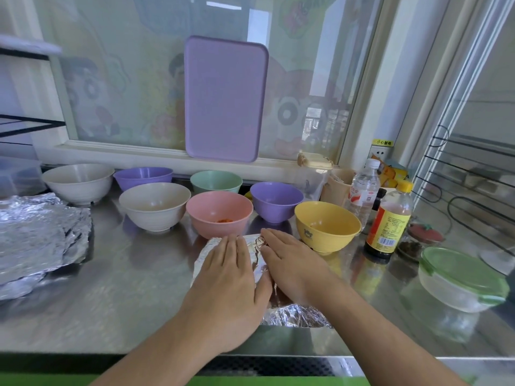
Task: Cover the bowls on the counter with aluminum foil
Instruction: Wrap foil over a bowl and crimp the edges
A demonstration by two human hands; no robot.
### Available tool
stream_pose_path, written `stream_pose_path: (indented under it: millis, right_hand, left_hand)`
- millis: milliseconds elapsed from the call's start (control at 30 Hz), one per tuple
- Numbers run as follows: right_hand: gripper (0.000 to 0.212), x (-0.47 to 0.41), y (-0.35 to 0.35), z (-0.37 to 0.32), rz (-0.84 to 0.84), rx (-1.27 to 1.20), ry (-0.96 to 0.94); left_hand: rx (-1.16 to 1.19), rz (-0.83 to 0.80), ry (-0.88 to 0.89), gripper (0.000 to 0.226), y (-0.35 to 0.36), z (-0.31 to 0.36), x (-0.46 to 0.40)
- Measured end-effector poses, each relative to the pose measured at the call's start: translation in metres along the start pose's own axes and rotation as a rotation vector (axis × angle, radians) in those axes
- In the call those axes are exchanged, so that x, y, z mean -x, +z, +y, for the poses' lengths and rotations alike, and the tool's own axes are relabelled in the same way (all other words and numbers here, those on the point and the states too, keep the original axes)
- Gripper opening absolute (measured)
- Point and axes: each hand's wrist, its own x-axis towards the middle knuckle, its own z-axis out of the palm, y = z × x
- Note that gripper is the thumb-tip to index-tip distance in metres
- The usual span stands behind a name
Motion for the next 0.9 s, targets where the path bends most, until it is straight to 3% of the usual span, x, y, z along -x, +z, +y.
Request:
stream_pose_path:
  millis: [133, 400, 467, 567, 633, 733, 800, 900]
  right_hand:
    - [0.044, 0.000, -0.002, 0.002, 0.046, -0.015, 0.000]
    - [0.032, 0.019, 0.002, -0.003, 0.185, -0.116, 0.111]
    - [0.047, 0.024, 0.004, -0.007, 0.130, -0.083, 0.125]
    - [0.091, 0.032, -0.001, -0.006, 0.061, -0.090, 0.182]
    - [0.085, 0.037, -0.005, -0.008, 0.046, -0.096, 0.172]
    - [0.056, 0.034, -0.016, -0.008, 0.124, -0.185, 0.231]
    - [0.058, 0.031, -0.021, -0.006, -0.021, -0.289, 0.280]
    - [0.071, 0.020, -0.028, -0.010, -0.061, -0.208, 0.287]
  left_hand:
    - [0.024, -0.088, -0.016, 0.109, -0.013, 0.003, 0.004]
    - [-0.024, -0.079, -0.001, 0.113, -0.014, 0.002, 0.004]
    - [-0.009, -0.082, -0.004, 0.113, -0.014, 0.000, 0.002]
    - [0.047, -0.146, -0.018, 0.117, -0.014, -0.003, 0.002]
    - [0.071, -0.199, -0.011, 0.124, -0.014, -0.005, 0.003]
    - [0.076, -0.233, -0.003, 0.137, -0.018, -0.006, 0.002]
    - [0.065, -0.244, 0.004, 0.138, -0.018, -0.005, 0.001]
    - [0.040, -0.234, 0.026, 0.135, -0.019, -0.004, 0.000]
